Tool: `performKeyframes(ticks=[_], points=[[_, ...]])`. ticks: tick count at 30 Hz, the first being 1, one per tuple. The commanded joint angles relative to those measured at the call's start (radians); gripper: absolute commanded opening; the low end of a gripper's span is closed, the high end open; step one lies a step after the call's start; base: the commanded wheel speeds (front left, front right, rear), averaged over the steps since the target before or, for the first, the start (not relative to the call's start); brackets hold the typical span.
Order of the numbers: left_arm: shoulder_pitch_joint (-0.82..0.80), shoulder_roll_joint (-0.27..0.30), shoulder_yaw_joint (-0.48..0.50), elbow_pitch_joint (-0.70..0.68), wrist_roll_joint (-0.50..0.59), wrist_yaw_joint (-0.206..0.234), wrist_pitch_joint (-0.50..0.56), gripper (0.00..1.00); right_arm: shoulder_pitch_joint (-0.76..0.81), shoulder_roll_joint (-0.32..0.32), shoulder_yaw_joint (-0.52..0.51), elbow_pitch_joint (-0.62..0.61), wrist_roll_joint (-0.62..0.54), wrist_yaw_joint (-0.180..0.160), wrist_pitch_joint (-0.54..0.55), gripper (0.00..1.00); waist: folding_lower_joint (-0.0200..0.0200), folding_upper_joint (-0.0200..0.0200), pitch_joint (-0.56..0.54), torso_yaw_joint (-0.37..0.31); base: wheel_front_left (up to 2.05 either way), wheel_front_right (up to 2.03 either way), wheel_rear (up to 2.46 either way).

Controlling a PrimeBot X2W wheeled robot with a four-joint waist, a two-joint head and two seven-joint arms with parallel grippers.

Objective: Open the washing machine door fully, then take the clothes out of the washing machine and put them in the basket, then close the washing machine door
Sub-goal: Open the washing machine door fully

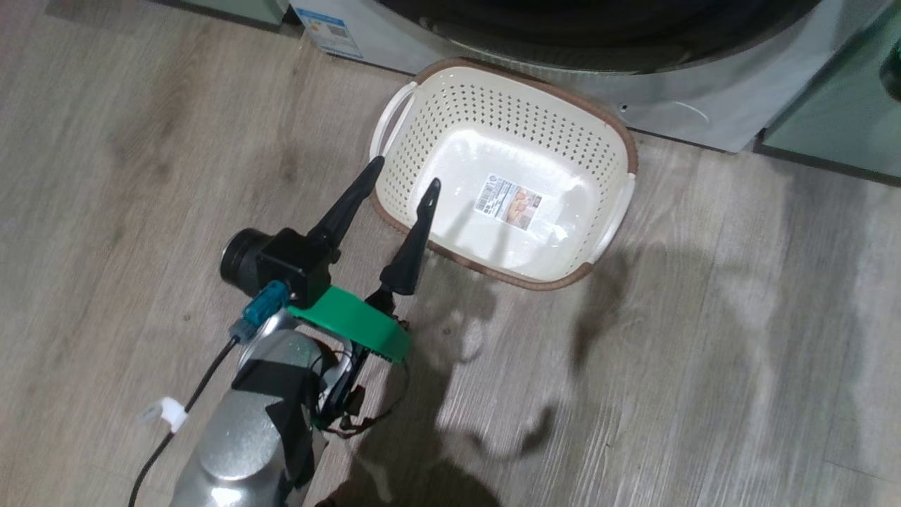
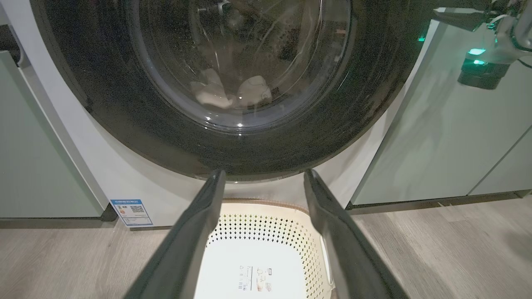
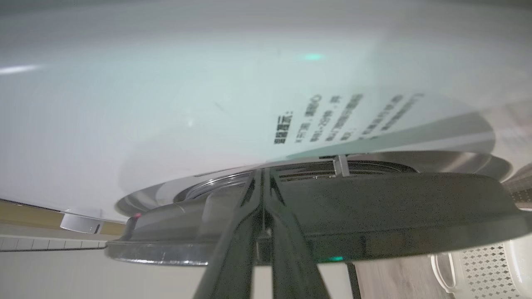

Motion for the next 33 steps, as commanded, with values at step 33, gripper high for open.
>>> performKeyframes(ticks=[33], points=[[-0.038, 0.014, -0.002, -0.030, -0.020, 0.031, -0.006, 1.00, -0.025, 0.011, 0.075, -0.037, -0.036, 0.001, 0.130, 0.00, -0.0001, 0.0000, 0.012, 0.016, 0.00, 0.00, 0.00]])
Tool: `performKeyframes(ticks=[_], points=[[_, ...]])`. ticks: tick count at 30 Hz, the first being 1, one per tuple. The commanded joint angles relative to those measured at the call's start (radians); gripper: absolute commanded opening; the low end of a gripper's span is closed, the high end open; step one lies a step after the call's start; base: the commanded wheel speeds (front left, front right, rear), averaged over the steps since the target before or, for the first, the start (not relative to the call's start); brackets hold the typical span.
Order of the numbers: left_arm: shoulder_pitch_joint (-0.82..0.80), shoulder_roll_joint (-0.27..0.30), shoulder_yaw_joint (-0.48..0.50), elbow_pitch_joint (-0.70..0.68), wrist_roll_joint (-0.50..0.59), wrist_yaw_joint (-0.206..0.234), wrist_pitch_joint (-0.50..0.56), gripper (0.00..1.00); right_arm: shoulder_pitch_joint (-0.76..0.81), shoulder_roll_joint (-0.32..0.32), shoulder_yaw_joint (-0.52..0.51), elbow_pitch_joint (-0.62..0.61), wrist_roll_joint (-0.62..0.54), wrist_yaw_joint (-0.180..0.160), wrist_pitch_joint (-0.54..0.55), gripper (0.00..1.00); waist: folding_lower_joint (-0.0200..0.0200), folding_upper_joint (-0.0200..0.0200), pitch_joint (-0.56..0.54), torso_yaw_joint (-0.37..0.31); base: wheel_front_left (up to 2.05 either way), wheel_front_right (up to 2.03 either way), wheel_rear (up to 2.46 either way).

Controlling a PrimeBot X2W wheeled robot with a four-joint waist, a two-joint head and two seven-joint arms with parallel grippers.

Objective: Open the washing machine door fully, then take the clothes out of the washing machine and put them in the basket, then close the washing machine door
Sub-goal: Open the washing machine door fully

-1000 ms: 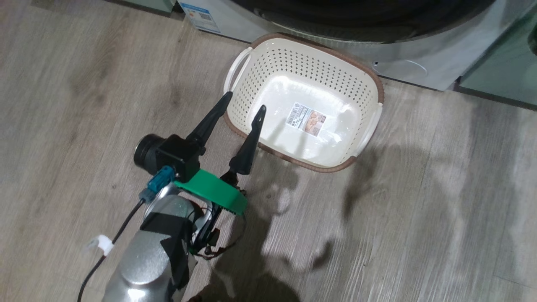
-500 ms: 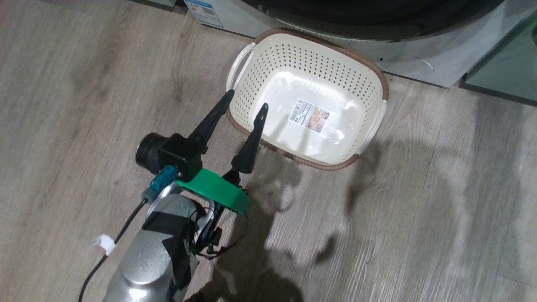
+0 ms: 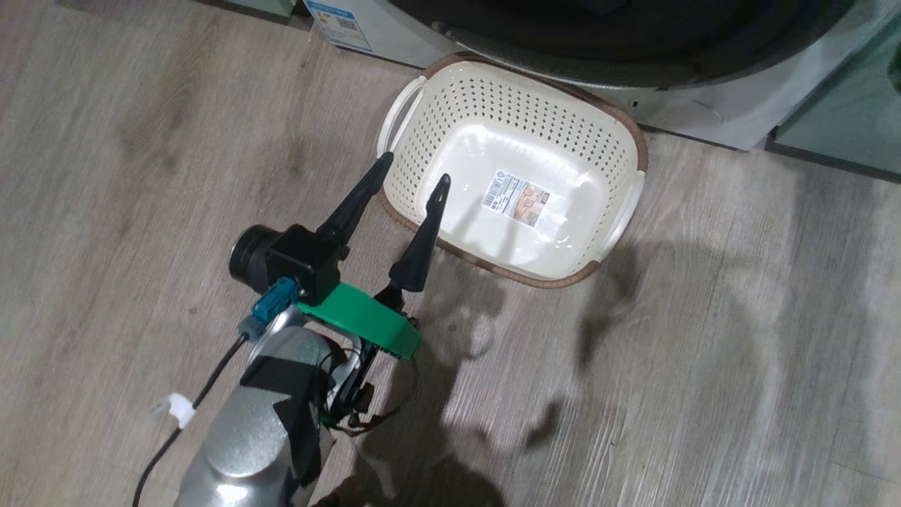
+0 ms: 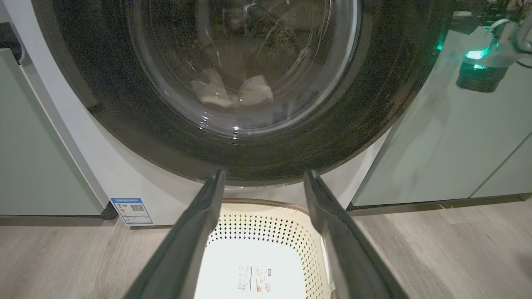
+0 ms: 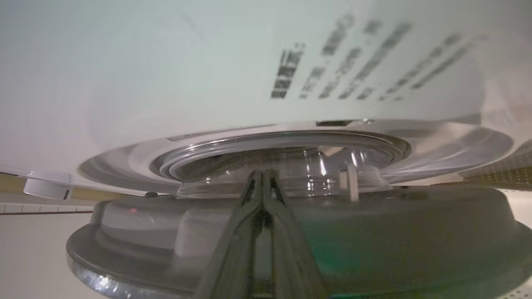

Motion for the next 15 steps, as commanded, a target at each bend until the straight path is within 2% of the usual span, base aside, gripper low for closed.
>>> performKeyframes(ticks=[1, 15], points=[[-0.022, 0.015, 0.029, -0.029, -0.001, 0.005, -0.006, 1.00, 0.001, 0.033, 0.016, -0.041, 0.003, 0.001, 0.018, 0.00, 0.0000, 0.0000, -0.001, -0.002, 0.00, 0.00, 0.00], [-0.002, 0.015, 0.038, -0.018, -0.002, 0.008, -0.006, 1.00, 0.162, 0.064, 0.048, -0.210, 0.027, 0.001, 0.104, 0.00, 0.0000, 0.0000, -0.043, -0.023, 0.00, 0.00, 0.00]])
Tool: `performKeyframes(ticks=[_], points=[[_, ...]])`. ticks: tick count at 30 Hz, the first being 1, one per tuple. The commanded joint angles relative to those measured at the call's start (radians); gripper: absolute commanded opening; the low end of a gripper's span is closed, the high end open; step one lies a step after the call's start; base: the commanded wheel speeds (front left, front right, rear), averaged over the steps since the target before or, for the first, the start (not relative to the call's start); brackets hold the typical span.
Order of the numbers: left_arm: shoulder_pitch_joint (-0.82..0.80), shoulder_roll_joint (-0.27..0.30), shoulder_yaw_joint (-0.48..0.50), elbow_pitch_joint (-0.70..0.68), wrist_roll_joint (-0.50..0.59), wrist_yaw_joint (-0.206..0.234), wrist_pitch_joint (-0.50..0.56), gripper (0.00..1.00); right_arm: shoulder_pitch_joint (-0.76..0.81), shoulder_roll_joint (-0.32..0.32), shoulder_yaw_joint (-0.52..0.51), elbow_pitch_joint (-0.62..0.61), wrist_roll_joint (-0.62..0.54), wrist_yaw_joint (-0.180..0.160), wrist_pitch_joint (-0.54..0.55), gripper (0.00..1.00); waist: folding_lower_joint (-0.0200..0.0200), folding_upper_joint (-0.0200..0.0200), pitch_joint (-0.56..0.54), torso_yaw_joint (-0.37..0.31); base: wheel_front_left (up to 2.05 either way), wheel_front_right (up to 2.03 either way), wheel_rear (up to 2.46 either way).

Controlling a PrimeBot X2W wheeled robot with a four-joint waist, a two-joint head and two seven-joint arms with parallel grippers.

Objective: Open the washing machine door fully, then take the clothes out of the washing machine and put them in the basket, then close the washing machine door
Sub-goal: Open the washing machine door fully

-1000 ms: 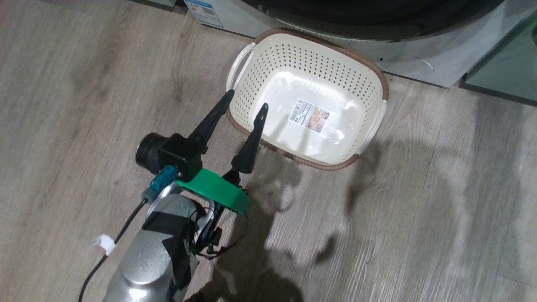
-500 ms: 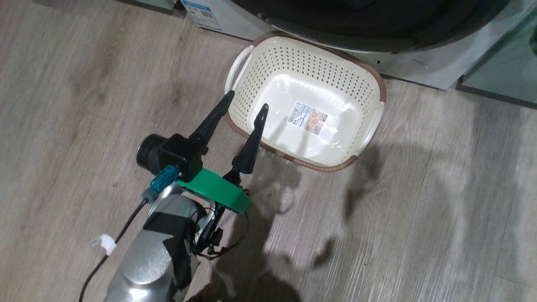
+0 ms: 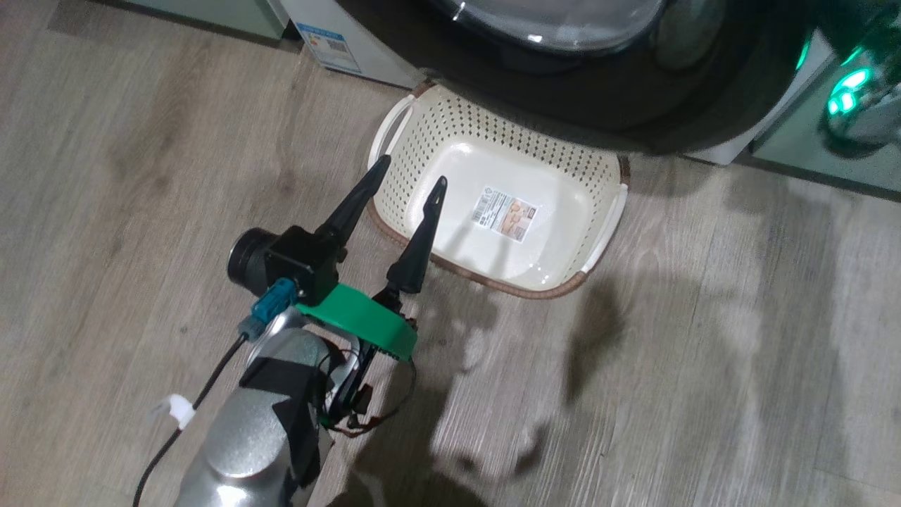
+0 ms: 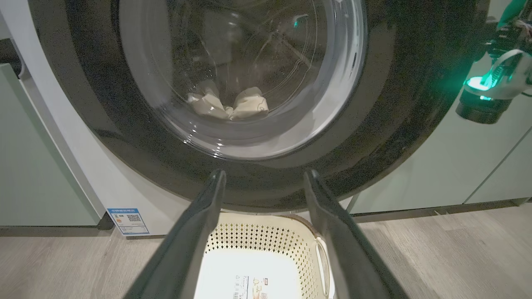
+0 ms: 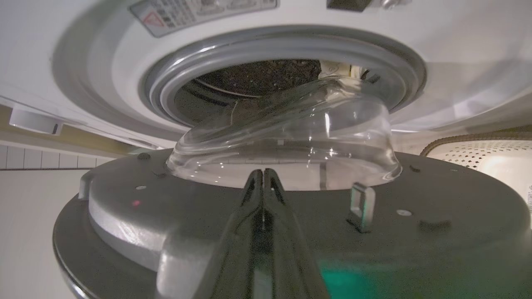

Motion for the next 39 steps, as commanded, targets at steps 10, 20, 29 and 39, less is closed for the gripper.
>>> performKeyframes(ticks=[10, 20, 29, 39], points=[[0.025, 0.016, 0.047, -0.015, 0.009, -0.004, -0.006, 1.00, 0.144, 0.065, 0.055, -0.164, 0.035, 0.001, 0.041, 0.00, 0.0000, 0.0000, -0.055, -0.020, 0.00, 0.00, 0.00], [0.060, 0.016, 0.054, 0.000, 0.016, -0.008, -0.006, 1.00, 0.275, 0.084, 0.140, -0.262, 0.078, 0.001, 0.038, 0.00, 0.0000, 0.0000, -0.111, -0.033, 0.00, 0.00, 0.00], [0.085, 0.016, 0.048, 0.016, 0.019, -0.013, -0.006, 1.00, 0.354, 0.086, 0.237, -0.321, 0.137, 0.001, -0.004, 0.00, 0.0000, 0.0000, -0.157, -0.034, 0.00, 0.00, 0.00], [0.102, 0.016, 0.054, 0.032, 0.027, -0.025, -0.006, 1.00, 0.417, 0.086, 0.344, -0.356, 0.211, 0.001, -0.074, 0.00, 0.0000, 0.0000, -0.209, -0.023, 0.00, 0.00, 0.00]])
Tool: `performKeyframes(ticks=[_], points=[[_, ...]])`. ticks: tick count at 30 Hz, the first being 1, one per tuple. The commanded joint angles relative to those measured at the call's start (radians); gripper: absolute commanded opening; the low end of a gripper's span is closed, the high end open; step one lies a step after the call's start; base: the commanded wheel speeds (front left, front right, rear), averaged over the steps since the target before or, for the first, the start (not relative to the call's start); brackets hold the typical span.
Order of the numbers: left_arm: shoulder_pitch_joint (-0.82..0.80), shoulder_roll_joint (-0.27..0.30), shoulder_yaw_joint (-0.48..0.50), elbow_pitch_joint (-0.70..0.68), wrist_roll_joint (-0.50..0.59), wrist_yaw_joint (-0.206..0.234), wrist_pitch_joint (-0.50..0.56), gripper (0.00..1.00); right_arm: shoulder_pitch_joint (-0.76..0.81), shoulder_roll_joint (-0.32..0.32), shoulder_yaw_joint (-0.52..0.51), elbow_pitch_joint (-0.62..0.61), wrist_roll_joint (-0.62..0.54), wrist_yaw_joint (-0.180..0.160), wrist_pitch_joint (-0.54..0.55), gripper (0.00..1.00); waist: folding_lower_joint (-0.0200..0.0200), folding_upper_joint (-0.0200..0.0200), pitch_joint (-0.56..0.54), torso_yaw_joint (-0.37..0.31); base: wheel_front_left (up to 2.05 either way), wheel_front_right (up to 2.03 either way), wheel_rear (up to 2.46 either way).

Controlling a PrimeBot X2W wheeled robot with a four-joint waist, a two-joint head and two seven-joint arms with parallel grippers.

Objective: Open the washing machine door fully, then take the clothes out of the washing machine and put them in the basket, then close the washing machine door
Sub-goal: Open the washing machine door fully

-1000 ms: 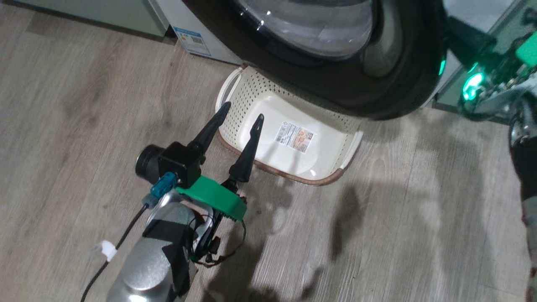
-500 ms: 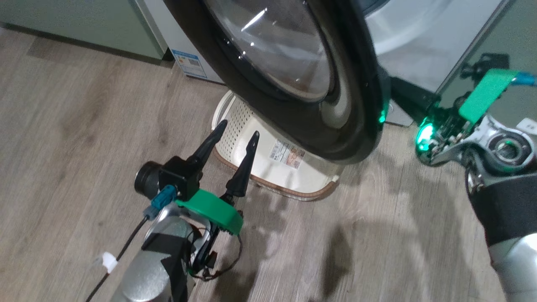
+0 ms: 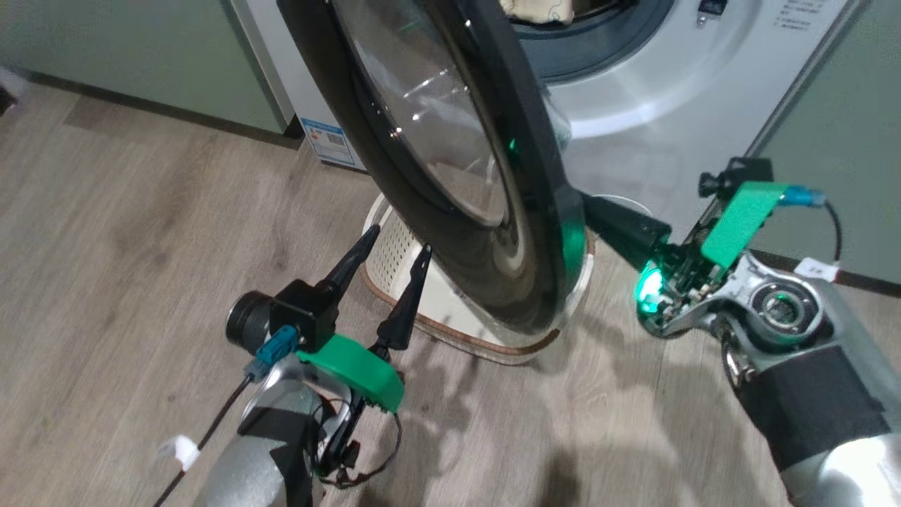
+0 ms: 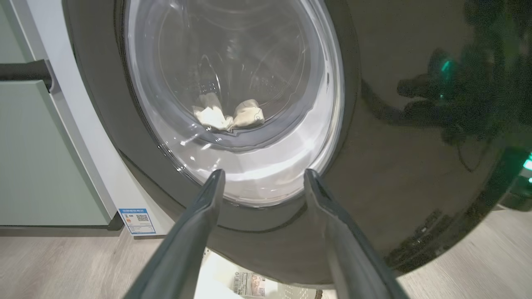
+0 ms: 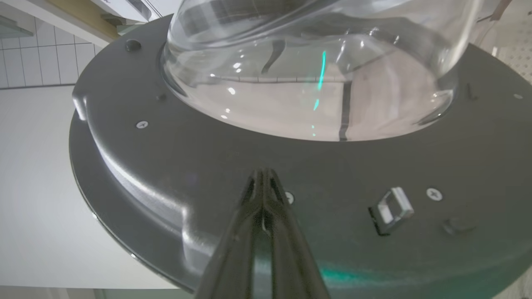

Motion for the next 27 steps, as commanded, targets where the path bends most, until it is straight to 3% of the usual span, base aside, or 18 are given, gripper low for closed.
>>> performKeyframes(ticks=[1, 14, 27], points=[[-0.004, 0.014, 0.040, -0.028, 0.008, -0.003, -0.006, 1.00, -0.003, 0.021, 0.021, -0.042, 0.012, 0.001, -0.008, 0.00, 0.0001, -0.0001, -0.007, 0.001, 0.00, 0.00, 0.00], [0.013, 0.014, 0.041, -0.014, 0.010, -0.008, -0.006, 1.00, 0.029, 0.021, 0.131, -0.044, 0.078, 0.001, -0.064, 0.00, 0.0001, -0.0001, -0.045, 0.005, 0.00, 0.00, 0.00], [0.022, 0.014, 0.040, -0.011, 0.007, -0.005, -0.006, 1.00, 0.027, 0.021, 0.149, -0.044, 0.095, 0.001, -0.093, 0.00, 0.0001, -0.0001, -0.055, 0.001, 0.00, 0.00, 0.00]])
